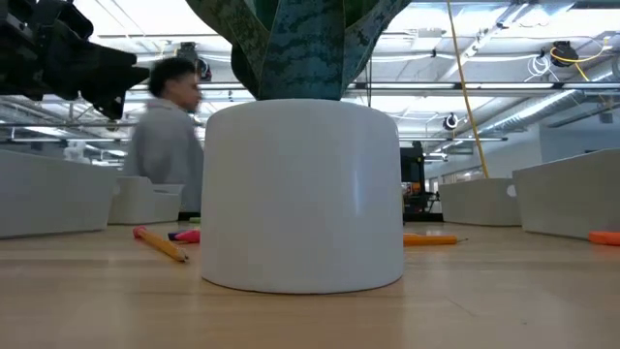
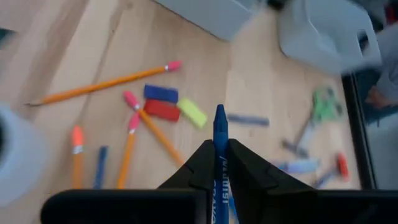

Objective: Sort crayons/erasers/pens/pencils in bins
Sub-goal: Put the blue crayon into the bottom right gray bin

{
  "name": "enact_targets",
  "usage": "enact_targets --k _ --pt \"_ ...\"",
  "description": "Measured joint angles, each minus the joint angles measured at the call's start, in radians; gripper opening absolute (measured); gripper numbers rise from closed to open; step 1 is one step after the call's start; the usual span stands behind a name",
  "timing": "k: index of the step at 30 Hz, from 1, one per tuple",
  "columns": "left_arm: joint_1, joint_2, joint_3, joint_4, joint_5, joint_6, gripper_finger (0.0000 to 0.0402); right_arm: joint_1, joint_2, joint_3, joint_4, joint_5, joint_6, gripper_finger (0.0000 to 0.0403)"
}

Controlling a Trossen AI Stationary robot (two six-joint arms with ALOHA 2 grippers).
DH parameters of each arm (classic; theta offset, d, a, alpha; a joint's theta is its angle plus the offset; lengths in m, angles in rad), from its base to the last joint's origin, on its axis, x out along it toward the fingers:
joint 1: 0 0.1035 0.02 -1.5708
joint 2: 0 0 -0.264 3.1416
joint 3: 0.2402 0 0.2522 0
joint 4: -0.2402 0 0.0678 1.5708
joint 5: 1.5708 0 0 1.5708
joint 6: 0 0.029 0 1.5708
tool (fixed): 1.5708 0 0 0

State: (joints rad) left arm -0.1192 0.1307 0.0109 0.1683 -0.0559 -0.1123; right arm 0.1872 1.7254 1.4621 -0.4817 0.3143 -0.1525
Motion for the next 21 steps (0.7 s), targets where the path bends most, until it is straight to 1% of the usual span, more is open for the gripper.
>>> enact_targets --k 5,12,15,17,19,21 --pt "0.0 0.0 0.0 0.028 -0.007 0.008 0.0134 0.088 -0.136 0.0 -0.208 0.054 0.345 0.0025" --pt "0.0 0.0 0.0 0.139 -0.068 0.067 0.0134 0.177 -0.256 -0.01 -0.632 0.067 0.902 0.0029" --pt "0.0 0.0 0.0 0.182 -0.068 0.059 0.0134 0.219 -0.305 -0.075 -0.802 0.074 1.167 0.0028" --pt "0.0 0.0 0.0 0.189 -0.068 0.028 0.0134 0.246 -0.346 -0.145 -0.881 0.052 1.346 0.0027" --pt "0.0 0.0 0.0 0.189 -0.066 -0.005 0.0134 0.269 -0.392 -0.229 -0.913 0.021 1.478 0.0027" --pt "0.0 0.0 0.0 0.189 -0.063 -0.018 0.0134 0.283 -0.435 -0.329 -0.901 -0.002 1.576 0.0027"
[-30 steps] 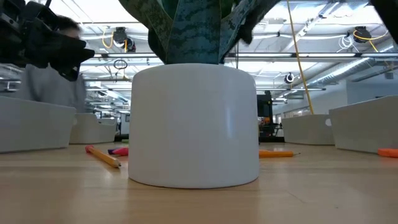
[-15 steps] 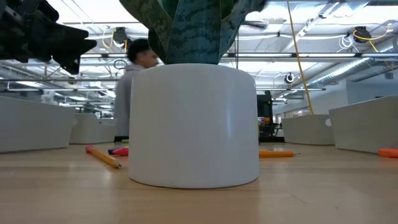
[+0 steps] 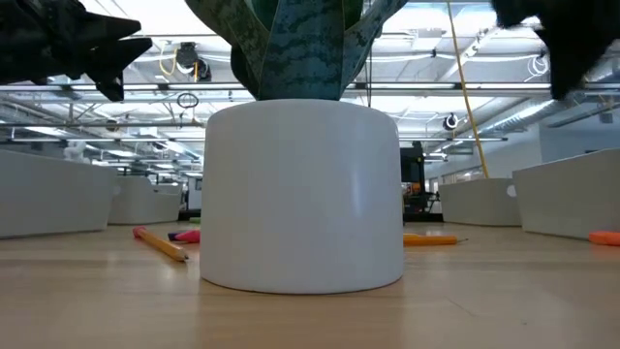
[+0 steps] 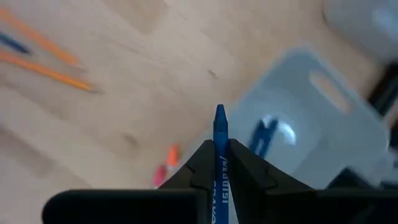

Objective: Sort crayons/erasers/pens/pencils in bins
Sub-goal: Put the blue crayon into the bottom right gray bin

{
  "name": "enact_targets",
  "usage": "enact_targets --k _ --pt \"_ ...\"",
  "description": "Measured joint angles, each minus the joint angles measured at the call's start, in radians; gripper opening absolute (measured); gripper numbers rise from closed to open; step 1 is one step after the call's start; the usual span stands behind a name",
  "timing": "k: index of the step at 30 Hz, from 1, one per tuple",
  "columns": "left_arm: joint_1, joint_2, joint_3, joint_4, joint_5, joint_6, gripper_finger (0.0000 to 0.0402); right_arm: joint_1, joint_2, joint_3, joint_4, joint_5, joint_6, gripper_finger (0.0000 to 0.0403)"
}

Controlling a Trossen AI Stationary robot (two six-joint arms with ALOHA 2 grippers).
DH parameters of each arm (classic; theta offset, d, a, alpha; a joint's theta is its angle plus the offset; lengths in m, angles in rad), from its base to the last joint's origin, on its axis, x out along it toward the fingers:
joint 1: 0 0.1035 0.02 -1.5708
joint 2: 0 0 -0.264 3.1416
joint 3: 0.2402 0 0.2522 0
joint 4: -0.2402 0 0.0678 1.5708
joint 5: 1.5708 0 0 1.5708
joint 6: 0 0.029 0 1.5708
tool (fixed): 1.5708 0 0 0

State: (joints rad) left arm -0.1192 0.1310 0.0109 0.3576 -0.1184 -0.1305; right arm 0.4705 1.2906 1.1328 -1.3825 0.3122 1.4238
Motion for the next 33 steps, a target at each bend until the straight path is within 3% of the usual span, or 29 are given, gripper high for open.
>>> enact_targets --k 7,17,21,26,29,33 --pt "0.0 0.0 0.0 0.0 -0.004 -0.003 0.0134 -0.04 -0.046 -0.275 0.086 -0.1 0.124 0.0029" --pt "0.0 0.0 0.0 -0.012 -0.01 0.02 0.0134 -0.157 -0.047 -0.352 0.188 -0.11 -0.007 0.0084" --pt "0.0 0.0 0.0 -0.016 -0.01 0.021 0.0134 -0.204 -0.047 -0.279 0.121 -0.126 -0.086 0.0109" --pt "0.0 0.0 0.0 -0.016 -0.014 0.023 0.0134 -0.233 0.0 -0.11 0.085 -0.011 -0.216 0.0115" --pt "0.0 0.0 0.0 -0.016 -0.014 0.023 0.0134 -0.252 0.073 -0.005 0.118 0.052 -0.348 0.0115" --pt "0.0 0.0 0.0 -0.016 -0.014 0.023 0.0134 -0.288 0.191 0.109 0.258 0.055 -0.599 0.0115"
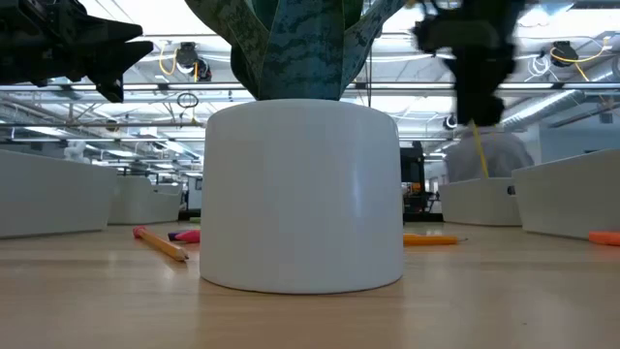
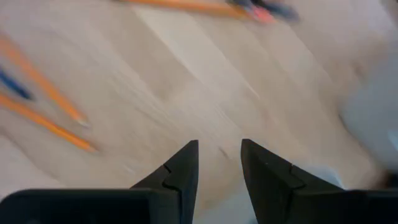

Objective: Sort crayons/erasers/pens/pencils in bins
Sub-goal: Put the blue crayon into the bottom right gray bin

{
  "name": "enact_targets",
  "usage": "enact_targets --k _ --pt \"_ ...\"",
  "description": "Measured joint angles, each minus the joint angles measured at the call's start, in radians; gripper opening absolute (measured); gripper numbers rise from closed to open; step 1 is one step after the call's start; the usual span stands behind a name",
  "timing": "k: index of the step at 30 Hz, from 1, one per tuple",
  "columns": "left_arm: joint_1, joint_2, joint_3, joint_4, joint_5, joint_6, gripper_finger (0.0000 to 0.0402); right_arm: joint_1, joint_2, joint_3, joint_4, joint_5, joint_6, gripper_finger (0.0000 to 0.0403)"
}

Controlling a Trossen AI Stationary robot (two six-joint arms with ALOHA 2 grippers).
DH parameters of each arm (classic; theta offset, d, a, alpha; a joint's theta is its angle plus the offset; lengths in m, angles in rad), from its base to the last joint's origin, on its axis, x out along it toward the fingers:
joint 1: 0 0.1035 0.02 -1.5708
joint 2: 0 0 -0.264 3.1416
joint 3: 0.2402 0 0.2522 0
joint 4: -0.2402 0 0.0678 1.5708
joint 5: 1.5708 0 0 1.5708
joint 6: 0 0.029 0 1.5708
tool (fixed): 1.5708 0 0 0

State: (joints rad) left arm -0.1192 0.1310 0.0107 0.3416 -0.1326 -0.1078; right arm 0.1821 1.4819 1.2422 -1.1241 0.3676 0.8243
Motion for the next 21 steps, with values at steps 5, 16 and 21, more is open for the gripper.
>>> enact_targets --k 5,16,21 --pt "0.0 0.0 0.0 0.0 0.0 -0.003 0.0134 -0.049 0.128 0.069 0.312 -0.026 -0.37 0.0115" --pt "0.0 0.0 0.0 -0.001 0.0 -0.002 0.0134 -0.229 0.348 0.092 0.703 -0.323 -0.697 0.0116" --pt "0.0 0.0 0.0 0.0 -0.008 0.008 0.0134 -0.27 0.431 0.19 0.732 -0.374 -0.835 0.0116"
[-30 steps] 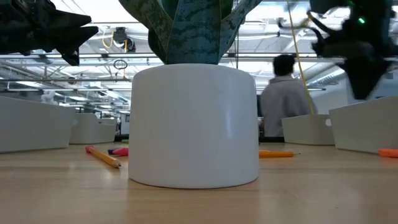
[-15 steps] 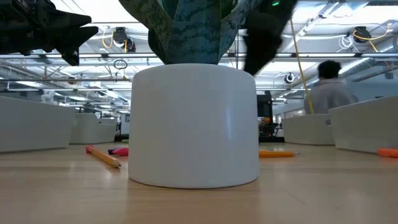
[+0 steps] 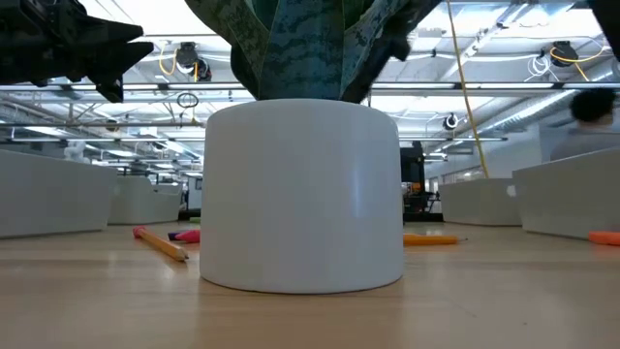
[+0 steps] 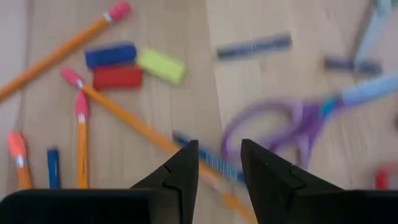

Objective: Sort crayons/erasers/pens/pencils in bins
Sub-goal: Put the blue crayon into the bottom right gray bin

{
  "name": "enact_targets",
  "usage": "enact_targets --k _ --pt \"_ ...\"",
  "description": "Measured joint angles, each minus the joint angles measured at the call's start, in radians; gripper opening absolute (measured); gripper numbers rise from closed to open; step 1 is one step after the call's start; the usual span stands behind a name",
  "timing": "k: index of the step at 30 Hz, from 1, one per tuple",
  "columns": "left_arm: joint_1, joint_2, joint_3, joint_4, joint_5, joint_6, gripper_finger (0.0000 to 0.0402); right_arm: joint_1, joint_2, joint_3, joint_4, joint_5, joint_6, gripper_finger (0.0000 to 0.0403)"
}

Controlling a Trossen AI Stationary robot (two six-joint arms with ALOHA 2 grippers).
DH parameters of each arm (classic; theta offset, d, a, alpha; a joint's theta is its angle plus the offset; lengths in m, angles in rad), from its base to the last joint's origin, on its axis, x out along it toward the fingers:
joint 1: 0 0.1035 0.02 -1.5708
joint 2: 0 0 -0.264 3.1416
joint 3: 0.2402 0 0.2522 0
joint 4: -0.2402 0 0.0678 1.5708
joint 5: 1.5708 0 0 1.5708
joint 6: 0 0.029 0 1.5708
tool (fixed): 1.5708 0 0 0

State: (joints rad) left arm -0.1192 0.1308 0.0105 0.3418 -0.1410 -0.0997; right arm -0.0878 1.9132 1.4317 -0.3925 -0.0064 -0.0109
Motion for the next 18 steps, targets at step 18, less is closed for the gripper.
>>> enact_targets --k 18 --pt "0.001 0.013 0.0 -0.06 -0.022 -0.001 0.0134 -0.023 0.113 0.04 0.085 -0.182 -0.326 0.0112"
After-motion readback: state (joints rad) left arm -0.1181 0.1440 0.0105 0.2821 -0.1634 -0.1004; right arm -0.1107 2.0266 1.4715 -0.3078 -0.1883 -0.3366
